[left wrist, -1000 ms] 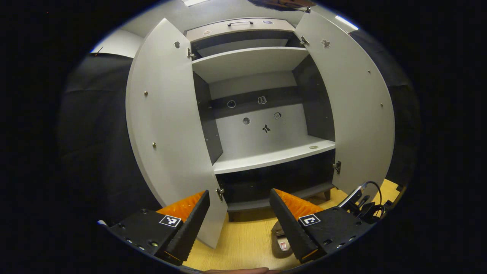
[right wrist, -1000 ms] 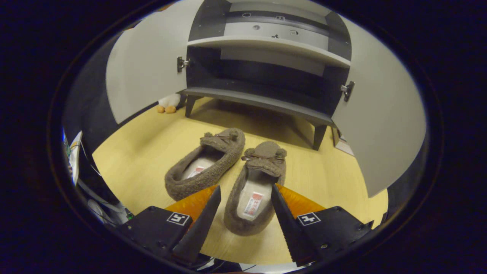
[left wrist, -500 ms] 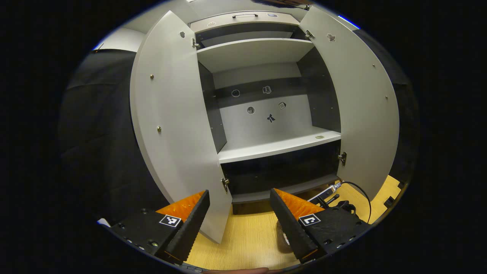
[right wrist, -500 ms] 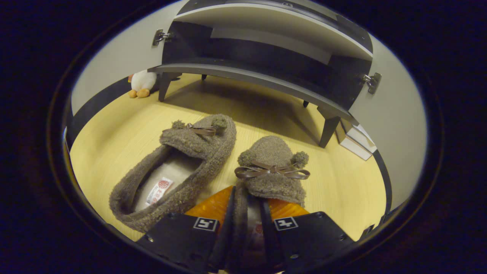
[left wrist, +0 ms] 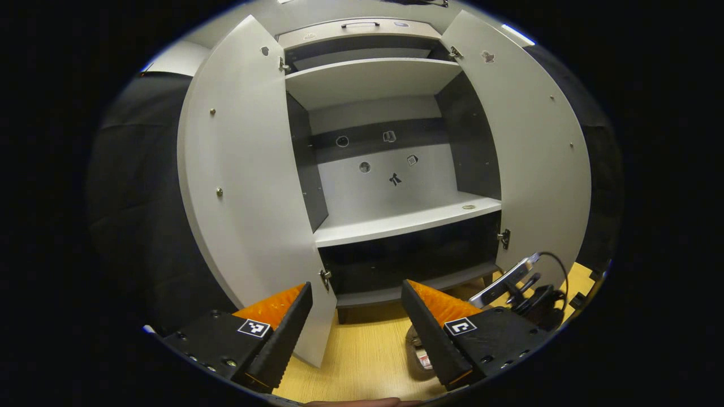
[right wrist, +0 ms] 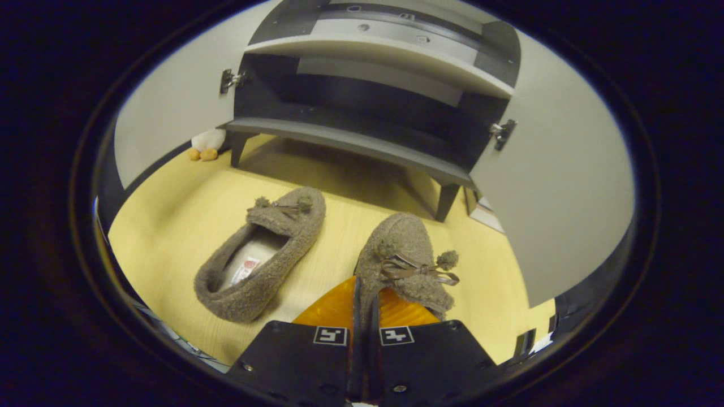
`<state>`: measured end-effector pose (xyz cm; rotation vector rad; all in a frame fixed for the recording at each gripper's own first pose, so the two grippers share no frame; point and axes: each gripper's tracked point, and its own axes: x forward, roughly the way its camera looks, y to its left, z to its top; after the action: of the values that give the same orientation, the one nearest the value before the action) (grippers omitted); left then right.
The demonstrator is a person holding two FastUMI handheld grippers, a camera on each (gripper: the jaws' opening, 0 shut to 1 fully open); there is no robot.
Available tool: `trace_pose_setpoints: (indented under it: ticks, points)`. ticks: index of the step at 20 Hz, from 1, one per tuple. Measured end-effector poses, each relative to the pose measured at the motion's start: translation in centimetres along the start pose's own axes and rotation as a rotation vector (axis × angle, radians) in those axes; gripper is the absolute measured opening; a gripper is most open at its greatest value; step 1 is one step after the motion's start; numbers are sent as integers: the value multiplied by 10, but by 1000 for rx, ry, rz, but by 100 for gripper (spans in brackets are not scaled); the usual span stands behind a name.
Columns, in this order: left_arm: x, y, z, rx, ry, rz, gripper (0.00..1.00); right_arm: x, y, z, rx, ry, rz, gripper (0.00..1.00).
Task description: Grab one shoe with the right hand and put it into the shoe cabinet, grab the other shoe with the left hand and put it into the shoe cabinet; then close the right door with the right hand and the left door with the left hand.
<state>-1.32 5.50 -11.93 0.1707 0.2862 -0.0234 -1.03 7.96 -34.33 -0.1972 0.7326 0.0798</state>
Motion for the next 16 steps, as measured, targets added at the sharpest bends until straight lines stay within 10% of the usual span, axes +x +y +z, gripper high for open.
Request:
trace_pose_setpoints:
  ticks: [9,16]
  points:
    - [24,-36,-12,-31,-3,-95,96,-155,-60,171,113,-354,-8,7]
    - [22,-34,17,-18,-85,-95,96,-150,-58,258,5,-456,0,8]
